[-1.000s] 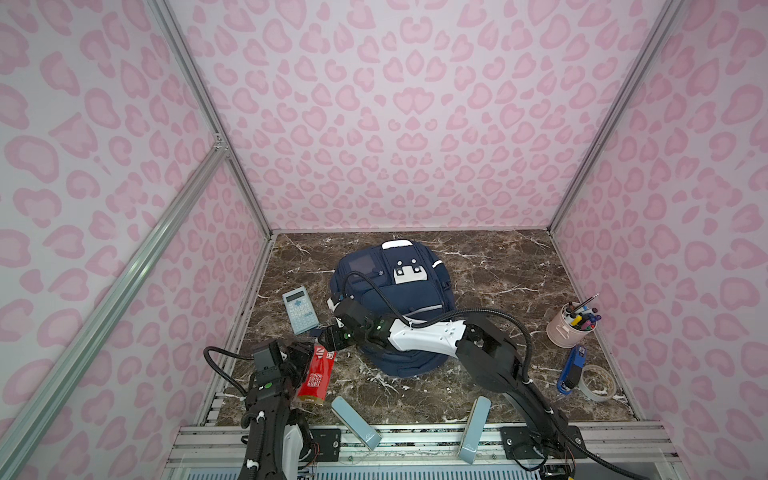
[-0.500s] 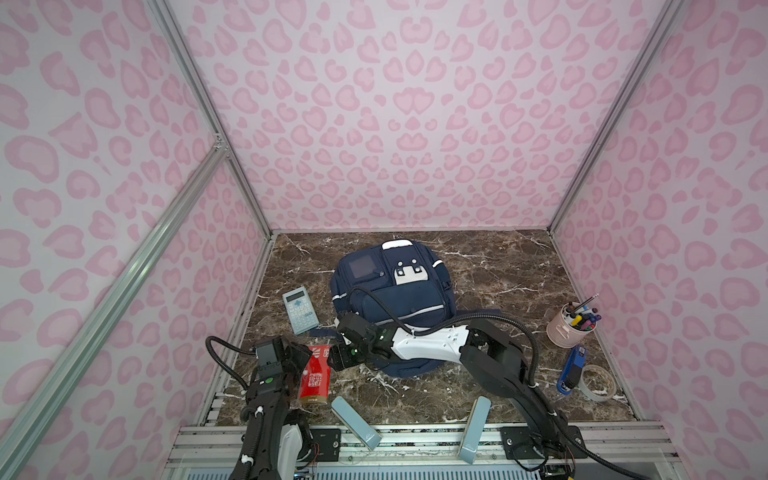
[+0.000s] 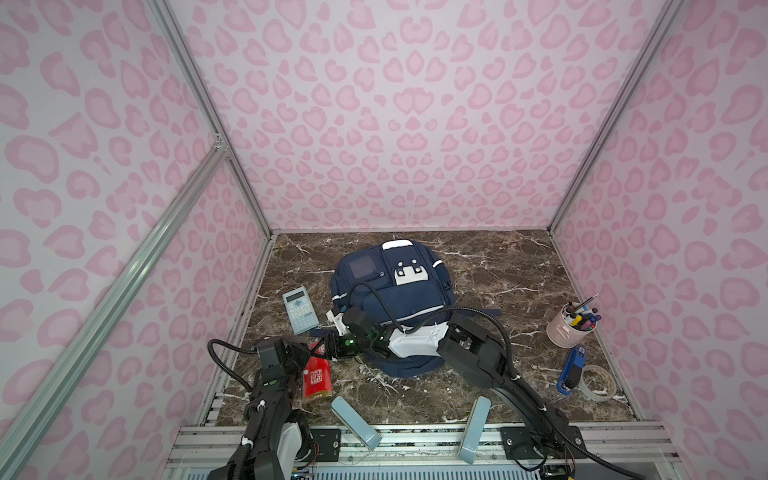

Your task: Pack the student bag

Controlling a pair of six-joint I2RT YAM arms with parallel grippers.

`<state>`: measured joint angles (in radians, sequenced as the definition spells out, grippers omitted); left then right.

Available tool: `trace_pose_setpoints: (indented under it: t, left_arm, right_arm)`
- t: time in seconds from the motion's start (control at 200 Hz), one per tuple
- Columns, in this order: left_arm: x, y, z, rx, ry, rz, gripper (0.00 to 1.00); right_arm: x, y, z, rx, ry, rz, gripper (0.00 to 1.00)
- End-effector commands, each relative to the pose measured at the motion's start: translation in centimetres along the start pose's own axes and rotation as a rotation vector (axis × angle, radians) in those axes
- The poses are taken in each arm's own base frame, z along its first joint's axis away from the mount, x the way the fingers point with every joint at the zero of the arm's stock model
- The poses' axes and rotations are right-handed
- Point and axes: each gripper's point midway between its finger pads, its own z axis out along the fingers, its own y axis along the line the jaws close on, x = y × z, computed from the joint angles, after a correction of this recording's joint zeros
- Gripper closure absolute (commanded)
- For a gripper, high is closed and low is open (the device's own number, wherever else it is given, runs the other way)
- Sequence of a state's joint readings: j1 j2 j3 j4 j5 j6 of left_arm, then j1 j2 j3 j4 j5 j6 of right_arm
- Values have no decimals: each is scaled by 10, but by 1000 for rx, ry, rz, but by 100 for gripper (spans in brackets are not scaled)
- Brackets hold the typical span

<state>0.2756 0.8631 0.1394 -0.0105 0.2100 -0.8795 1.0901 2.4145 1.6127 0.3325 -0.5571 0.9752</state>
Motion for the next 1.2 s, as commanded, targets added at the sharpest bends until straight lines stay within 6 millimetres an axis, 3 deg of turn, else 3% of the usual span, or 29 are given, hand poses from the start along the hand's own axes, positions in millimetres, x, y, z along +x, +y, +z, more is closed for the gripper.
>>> trace_pose_setpoints:
  t: [0.0, 0.1, 0.2, 0.285, 0.415, 0.43, 0.495, 0.61, 0.675, 0.69, 0.8, 0.885, 1.02, 1.195]
  left_arm:
    - [29, 20, -3, -70, 123, -44, 69]
    - [25, 14, -7, -58, 112, -41, 69]
    - [24, 8, -11, -33, 107, -42, 70]
    - [19, 2, -15, -16, 86, -24, 70]
    - [8, -18, -23, 55, 48, 26, 68]
    - [6, -21, -24, 68, 45, 35, 67]
    - [2, -41, -31, 144, 39, 89, 65]
    - [-5, -81, -53, 290, 16, 206, 48]
    - [-6, -100, -66, 335, -5, 266, 42]
    - [-7, -105, -69, 340, -8, 280, 40]
    - [3, -145, -87, 408, 14, 411, 36]
    - [21, -181, -99, 454, 60, 566, 35]
    - [67, -230, -109, 452, 110, 899, 35]
    - [143, -270, -111, 490, 191, 1270, 35]
  right_arm:
    - [17, -17, 3, 31, 56, 17, 44]
    - [14, -20, -3, 54, 43, -12, 59]
    - [7, -20, -6, 71, 31, -37, 82]
    - [-2, -9, -13, 64, 2, -58, 100]
    - [-18, 8, -31, 110, -66, -122, 100]
    - [-23, 20, -38, 98, -81, -137, 100]
    - [-31, 33, -49, 105, -108, -157, 100]
    - [-44, 54, -78, 112, -178, -194, 100]
    - [-54, 73, -103, 114, -230, -224, 100]
    - [-49, 64, -107, 137, -228, -218, 100]
    - [-58, 76, -161, 192, -336, -251, 100]
    - [-66, 72, -208, 258, -420, -265, 100]
    - [-78, 33, -284, 375, -501, -210, 100]
    - [-65, -24, -377, 521, -613, -117, 100]
